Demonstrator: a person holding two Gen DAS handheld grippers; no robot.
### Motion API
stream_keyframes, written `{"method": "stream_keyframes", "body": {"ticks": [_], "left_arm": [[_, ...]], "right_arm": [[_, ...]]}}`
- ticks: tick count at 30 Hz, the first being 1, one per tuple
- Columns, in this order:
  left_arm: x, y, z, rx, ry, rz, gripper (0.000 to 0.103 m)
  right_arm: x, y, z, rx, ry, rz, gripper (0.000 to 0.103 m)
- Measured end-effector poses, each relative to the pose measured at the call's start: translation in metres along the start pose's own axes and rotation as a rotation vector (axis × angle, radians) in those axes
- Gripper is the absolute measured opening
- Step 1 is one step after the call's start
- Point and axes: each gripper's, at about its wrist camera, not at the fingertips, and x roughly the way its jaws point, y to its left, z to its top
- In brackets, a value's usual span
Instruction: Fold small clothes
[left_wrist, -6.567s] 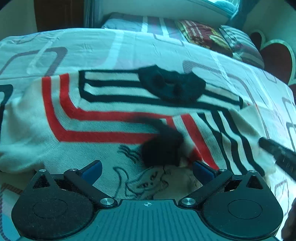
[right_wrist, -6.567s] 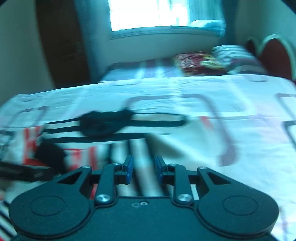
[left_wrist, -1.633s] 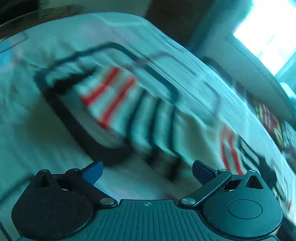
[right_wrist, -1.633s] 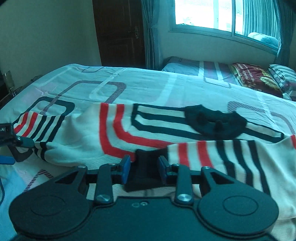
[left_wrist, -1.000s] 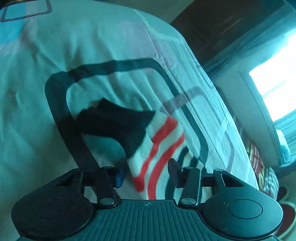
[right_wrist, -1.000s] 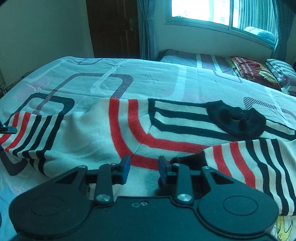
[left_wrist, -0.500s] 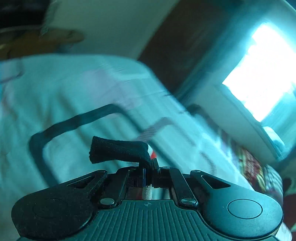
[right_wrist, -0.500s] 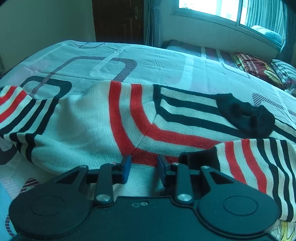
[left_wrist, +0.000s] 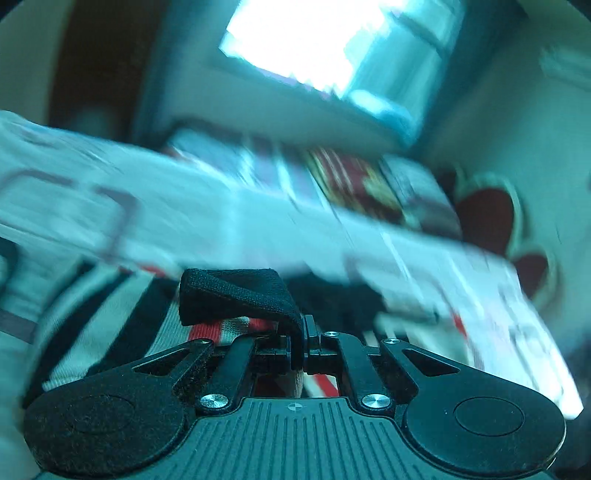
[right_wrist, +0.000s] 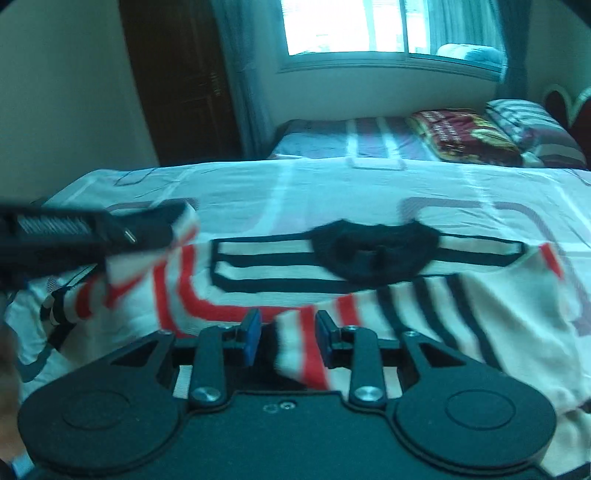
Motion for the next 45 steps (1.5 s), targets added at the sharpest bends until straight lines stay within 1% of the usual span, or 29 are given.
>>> {"method": "stream_keyframes", "body": {"ticks": [2,3,4,6,8,9,10,11,12,13,14,16,18,20,23,24,26,28,30,32,35,37,39,40,41,42,43,44,45], "left_arm": [[0.024,-0.021,-0.012,0.042,0.103,-0.005,0.006],[0.032,-0.03,-0.017,0.048,0.152,-0.008,0.006],[0.033,-0.037,-0.022,0.046,0.172,-0.004,0.006],[0.025,-0.048,-0.027,0.046,0.16,-0.013,0.006],[0.02,-0.053,-0.022,0.031,0.154,-0.023,0.007],[0.018,-0.053,-0.018,0.02,0.147,-0.031,0.015],[0.018,-0.057,-0.014,0.015,0.139,-0.042,0.036],[0.016,-0.063,-0.011,0.021,0.127,-0.049,0.05],[0.014,-0.072,-0.01,0.045,0.114,-0.051,0.077],[0.011,-0.081,-0.009,0.079,0.098,-0.047,0.082],[0.011,-0.09,-0.009,0.115,0.086,-0.042,0.083],[0.015,-0.105,-0.01,0.17,0.108,-0.043,0.083],[0.017,-0.109,-0.011,0.154,0.136,-0.058,0.083],[0.015,-0.106,-0.012,0.112,0.144,-0.097,0.082],[0.013,-0.11,-0.01,0.13,0.159,-0.134,0.082],[0.01,-0.111,-0.008,0.13,0.157,-0.142,0.082],[0.001,-0.104,-0.004,0.112,0.137,-0.128,0.082],[-0.008,-0.088,0.002,0.087,0.124,-0.096,0.083],[-0.019,-0.064,0.005,0.058,0.108,-0.033,0.083],[-0.031,-0.037,0.006,0.044,0.091,0.044,0.083],[-0.046,0.0,0.003,0.045,0.059,0.184,0.083],[-0.051,0.024,-0.001,0.027,0.054,0.26,0.083],[-0.054,0.048,-0.006,-0.025,0.057,0.296,0.083],[-0.053,0.057,-0.01,-0.047,0.065,0.31,0.083],[-0.051,0.064,-0.015,-0.059,0.082,0.319,0.083],[-0.046,0.07,-0.021,-0.062,0.104,0.325,0.083],[-0.04,0.074,-0.027,-0.065,0.131,0.327,0.082],[-0.033,0.08,-0.034,-0.078,0.166,0.317,0.082],[-0.027,0.086,-0.042,-0.104,0.198,0.305,0.082]], "right_arm": [[-0.003,-0.021,-0.006,0.033,0.014,-0.019,0.034],[-0.002,-0.03,-0.01,0.051,0.026,-0.024,0.034],[-0.002,-0.037,-0.014,0.064,0.036,-0.023,0.034],[-0.002,-0.046,-0.02,0.07,0.044,-0.023,0.034],[-0.002,-0.05,-0.025,0.068,0.049,-0.024,0.035],[-0.001,-0.052,-0.026,0.068,0.052,-0.019,0.036],[0.0,-0.052,-0.027,0.069,0.056,-0.011,0.036],[-0.003,-0.052,-0.029,0.068,0.058,-0.002,0.036],[-0.003,-0.052,-0.031,0.063,0.06,0.005,0.038],[-0.003,-0.051,-0.032,0.059,0.063,0.008,0.038],[-0.004,-0.051,-0.033,0.055,0.066,0.013,0.039],[-0.006,-0.053,-0.035,0.053,0.066,0.02,0.04],[-0.008,-0.056,-0.036,0.064,0.064,0.029,0.041],[-0.009,-0.059,-0.037,0.077,0.062,0.045,0.041],[-0.007,-0.06,-0.037,0.088,0.063,0.058,0.041],[-0.006,-0.059,-0.035,0.096,0.064,0.067,0.041],[-0.003,-0.057,-0.033,0.103,0.065,0.085,0.041],[0.0,-0.054,-0.031,0.109,0.075,0.101,0.041],[0.004,-0.053,-0.028,0.123,0.081,0.102,0.041],[0.007,-0.055,-0.029,0.16,0.086,0.103,0.041],[0.01,-0.062,-0.026,0.225,0.094,0.096,0.041],[0.015,-0.066,-0.024,0.27,0.101,0.061,0.041],[0.021,-0.068,-0.024,0.294,0.107,-0.001,0.043],[0.024,-0.069,-0.024,0.301,0.108,-0.017,0.043],[0.029,-0.071,-0.025,0.309,0.113,-0.015,0.045],[0.032,-0.07,-0.024,0.312,0.123,-0.007,0.045],[0.033,-0.067,-0.024,0.305,0.12,0.003,0.041],[0.032,-0.062,-0.023,0.279,0.11,0.0,0.035],[0.031,-0.058,-0.023,0.251,0.099,-0.008,0.025]]}}
